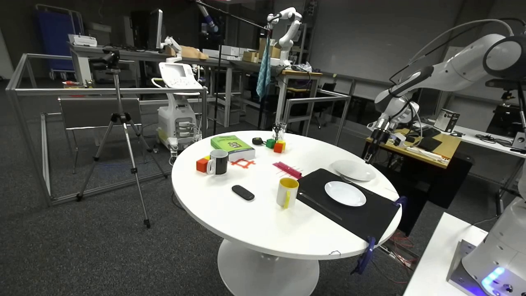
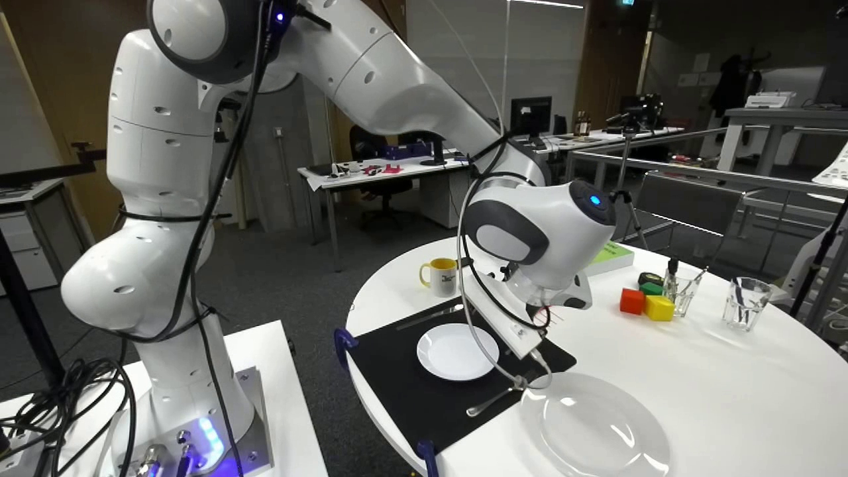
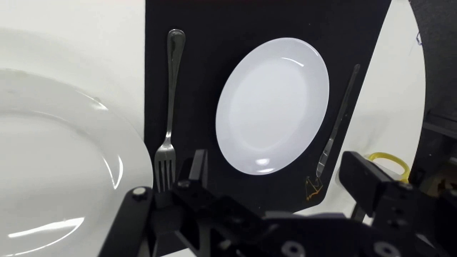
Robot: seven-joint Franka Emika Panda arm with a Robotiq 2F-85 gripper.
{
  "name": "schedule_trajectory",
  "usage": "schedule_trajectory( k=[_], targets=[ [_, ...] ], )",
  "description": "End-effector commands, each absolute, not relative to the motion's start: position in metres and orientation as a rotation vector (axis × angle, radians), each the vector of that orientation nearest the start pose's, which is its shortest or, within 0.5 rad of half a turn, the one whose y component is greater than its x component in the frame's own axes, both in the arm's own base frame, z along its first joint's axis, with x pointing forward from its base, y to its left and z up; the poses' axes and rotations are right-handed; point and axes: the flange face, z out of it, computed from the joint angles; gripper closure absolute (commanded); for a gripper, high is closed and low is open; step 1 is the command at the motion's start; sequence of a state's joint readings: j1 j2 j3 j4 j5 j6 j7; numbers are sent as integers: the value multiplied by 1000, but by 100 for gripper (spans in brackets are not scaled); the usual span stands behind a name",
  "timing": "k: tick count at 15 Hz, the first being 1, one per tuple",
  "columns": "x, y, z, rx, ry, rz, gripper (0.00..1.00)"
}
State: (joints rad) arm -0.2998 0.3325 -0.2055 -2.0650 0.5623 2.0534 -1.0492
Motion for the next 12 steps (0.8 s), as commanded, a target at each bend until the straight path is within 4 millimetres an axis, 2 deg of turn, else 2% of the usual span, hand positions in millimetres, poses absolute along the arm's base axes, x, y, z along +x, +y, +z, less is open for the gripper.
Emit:
schedule_trajectory(
  k=[1, 5, 12],
  targets=[
    [513, -240, 239, -2583, -342, -75, 0],
    [521, -231, 217, -2562, -430, -60, 0],
    [535, -216, 184, -2537, -464, -26, 0]
  ],
)
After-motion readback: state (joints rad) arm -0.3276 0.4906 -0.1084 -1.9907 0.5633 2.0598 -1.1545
